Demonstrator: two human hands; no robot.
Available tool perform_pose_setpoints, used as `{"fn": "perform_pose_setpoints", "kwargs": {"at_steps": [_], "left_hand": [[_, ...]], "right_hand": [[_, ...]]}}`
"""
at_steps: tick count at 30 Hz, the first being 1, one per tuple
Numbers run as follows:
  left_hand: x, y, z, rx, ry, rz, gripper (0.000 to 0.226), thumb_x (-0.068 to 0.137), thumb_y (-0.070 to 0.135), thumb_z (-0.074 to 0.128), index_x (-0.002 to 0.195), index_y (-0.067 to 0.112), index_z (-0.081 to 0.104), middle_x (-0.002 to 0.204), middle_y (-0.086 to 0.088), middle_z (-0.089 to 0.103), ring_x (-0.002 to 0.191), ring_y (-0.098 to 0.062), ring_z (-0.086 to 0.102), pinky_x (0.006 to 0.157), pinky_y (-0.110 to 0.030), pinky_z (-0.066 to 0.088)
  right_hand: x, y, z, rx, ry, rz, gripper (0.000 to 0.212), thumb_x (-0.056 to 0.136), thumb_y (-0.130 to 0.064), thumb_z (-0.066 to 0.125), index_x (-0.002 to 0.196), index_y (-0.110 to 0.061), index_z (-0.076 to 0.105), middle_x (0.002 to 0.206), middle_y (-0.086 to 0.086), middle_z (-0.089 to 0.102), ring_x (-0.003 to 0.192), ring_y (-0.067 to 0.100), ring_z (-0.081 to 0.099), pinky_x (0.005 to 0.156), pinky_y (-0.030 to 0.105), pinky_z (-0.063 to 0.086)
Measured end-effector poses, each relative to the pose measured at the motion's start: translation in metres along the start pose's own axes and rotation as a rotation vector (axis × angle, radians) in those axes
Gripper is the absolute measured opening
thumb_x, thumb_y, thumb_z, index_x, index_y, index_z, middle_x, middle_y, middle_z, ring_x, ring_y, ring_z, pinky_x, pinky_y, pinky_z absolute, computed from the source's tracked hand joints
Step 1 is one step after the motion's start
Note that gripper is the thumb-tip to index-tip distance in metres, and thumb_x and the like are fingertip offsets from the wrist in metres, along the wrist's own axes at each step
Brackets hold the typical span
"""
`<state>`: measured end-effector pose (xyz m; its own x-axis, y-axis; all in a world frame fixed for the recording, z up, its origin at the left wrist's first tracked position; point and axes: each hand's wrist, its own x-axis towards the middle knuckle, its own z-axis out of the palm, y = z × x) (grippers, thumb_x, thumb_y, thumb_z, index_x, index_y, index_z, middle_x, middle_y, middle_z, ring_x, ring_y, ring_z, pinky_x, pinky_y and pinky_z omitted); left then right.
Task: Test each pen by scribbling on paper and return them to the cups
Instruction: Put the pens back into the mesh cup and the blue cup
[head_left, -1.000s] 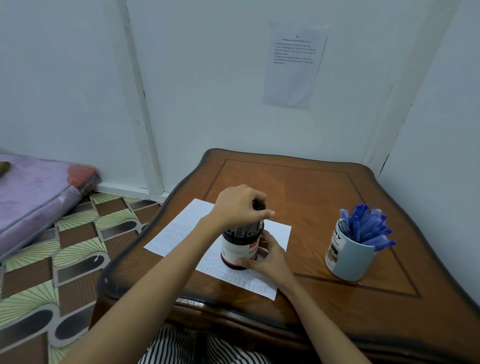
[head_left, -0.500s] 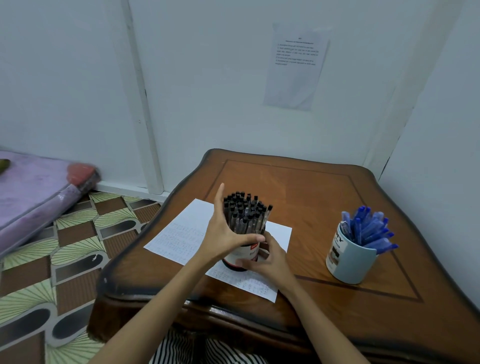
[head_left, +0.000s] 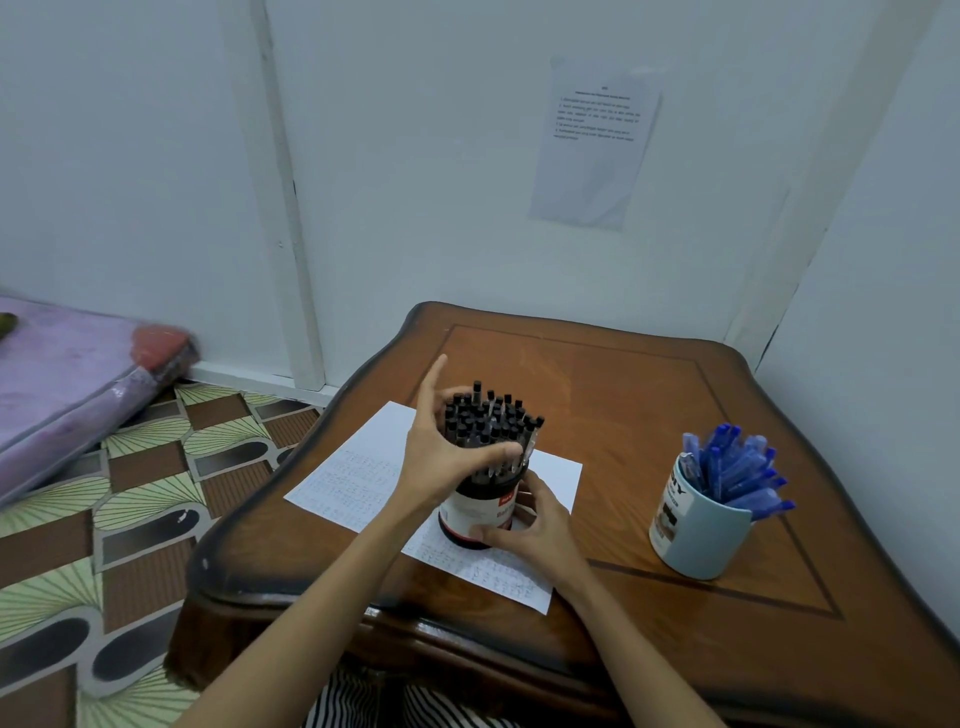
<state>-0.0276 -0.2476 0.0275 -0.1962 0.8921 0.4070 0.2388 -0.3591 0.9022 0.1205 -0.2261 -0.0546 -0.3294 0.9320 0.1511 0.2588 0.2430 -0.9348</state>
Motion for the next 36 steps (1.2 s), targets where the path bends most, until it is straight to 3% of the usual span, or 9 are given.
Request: {"fn": "perform_pose_setpoints", "kwargs": {"at_steps": [3, 6, 9, 12, 17, 20, 28, 34, 36], "left_hand": [[0.011, 0.013, -0.006, -0.059, -0.070, -0.051, 0.124, 0.039, 0.088, 0.062, 0.144, 0.031, 0.028, 0.127, 0.014, 0.052, 0.111, 0.013, 0.046, 0.086, -0.006, 0.036], [0.026, 0.020, -0.009, -0.130, -0.207, -0.150, 0.108, 0.045, 0.100, 0.033, 0.133, 0.037, 0.046, 0.131, 0.010, 0.054, 0.120, -0.003, 0.049, 0.100, -0.028, 0.034], [0.035, 0.021, -0.011, -0.080, -0.373, -0.192, 0.079, 0.073, 0.085, 0.028, 0.127, 0.035, 0.056, 0.125, 0.012, 0.061, 0.116, -0.002, 0.055, 0.101, -0.029, 0.038], [0.041, 0.017, -0.010, 0.000, -0.368, -0.168, 0.041, 0.101, 0.040, 0.032, 0.127, 0.021, 0.057, 0.116, 0.010, 0.065, 0.102, 0.007, 0.060, 0.097, -0.018, 0.044], [0.055, 0.013, -0.013, -0.042, -0.419, -0.273, 0.049, 0.101, 0.009, 0.029, 0.147, 0.027, 0.022, 0.130, -0.002, 0.059, 0.121, -0.020, 0.054, 0.096, -0.030, 0.043], [0.058, 0.019, -0.013, -0.149, -0.390, -0.363, 0.065, 0.090, -0.010, 0.029, 0.146, 0.024, 0.027, 0.133, -0.004, 0.057, 0.113, -0.026, 0.059, 0.088, -0.032, 0.050], [0.055, 0.012, -0.026, -0.429, -0.459, -0.386, 0.037, 0.102, 0.021, 0.027, 0.135, 0.025, 0.044, 0.128, 0.001, 0.061, 0.107, -0.015, 0.064, 0.076, -0.028, 0.052], [0.069, 0.014, -0.014, -0.285, -0.405, -0.305, 0.035, 0.100, 0.014, 0.033, 0.131, 0.016, 0.051, 0.108, 0.001, 0.066, 0.084, -0.010, 0.064, 0.072, -0.022, 0.051], [0.073, 0.014, -0.009, -0.189, -0.413, -0.270, 0.034, 0.102, 0.018, 0.031, 0.128, 0.017, 0.052, 0.110, 0.000, 0.064, 0.089, -0.009, 0.062, 0.079, -0.025, 0.049]], "right_hand": [[0.000, 0.001, -0.001, -0.003, 0.002, 0.001, 0.081, 0.064, -0.026, 0.087, 0.130, -0.032, 0.039, 0.126, -0.008, 0.051, 0.111, 0.002, 0.050, 0.084, 0.007, 0.043], [0.000, 0.001, 0.000, -0.015, 0.009, 0.000, 0.086, 0.063, -0.028, 0.087, 0.134, -0.026, 0.041, 0.130, -0.006, 0.051, 0.113, 0.004, 0.050, 0.084, 0.006, 0.043], [-0.001, 0.002, 0.000, -0.020, 0.014, 0.000, 0.086, 0.062, -0.029, 0.088, 0.134, -0.027, 0.041, 0.131, -0.007, 0.052, 0.114, 0.004, 0.051, 0.087, 0.010, 0.043], [0.000, 0.002, 0.000, -0.031, 0.019, 0.004, 0.085, 0.061, -0.030, 0.088, 0.132, -0.028, 0.042, 0.131, -0.006, 0.052, 0.115, 0.006, 0.051, 0.090, 0.014, 0.044], [-0.002, -0.001, 0.000, -0.026, 0.015, 0.000, 0.085, 0.061, -0.027, 0.088, 0.133, -0.025, 0.042, 0.127, -0.007, 0.052, 0.105, -0.007, 0.050, 0.080, 0.002, 0.041], [-0.002, -0.002, -0.001, -0.026, 0.014, -0.004, 0.084, 0.061, -0.027, 0.088, 0.131, -0.027, 0.042, 0.127, -0.007, 0.052, 0.103, -0.010, 0.049, 0.080, 0.000, 0.041], [-0.002, -0.001, -0.001, -0.025, 0.014, -0.010, 0.083, 0.061, -0.029, 0.088, 0.131, -0.029, 0.042, 0.127, -0.008, 0.053, 0.104, -0.010, 0.050, 0.080, 0.001, 0.041], [-0.001, 0.000, -0.001, -0.019, 0.011, -0.004, 0.084, 0.061, -0.029, 0.088, 0.131, -0.030, 0.042, 0.128, -0.008, 0.053, 0.107, -0.009, 0.049, 0.081, 0.002, 0.041], [-0.001, 0.000, -0.001, -0.020, 0.012, 0.001, 0.085, 0.060, -0.031, 0.088, 0.132, -0.029, 0.042, 0.128, -0.009, 0.052, 0.108, -0.007, 0.050, 0.081, 0.002, 0.041]]}}
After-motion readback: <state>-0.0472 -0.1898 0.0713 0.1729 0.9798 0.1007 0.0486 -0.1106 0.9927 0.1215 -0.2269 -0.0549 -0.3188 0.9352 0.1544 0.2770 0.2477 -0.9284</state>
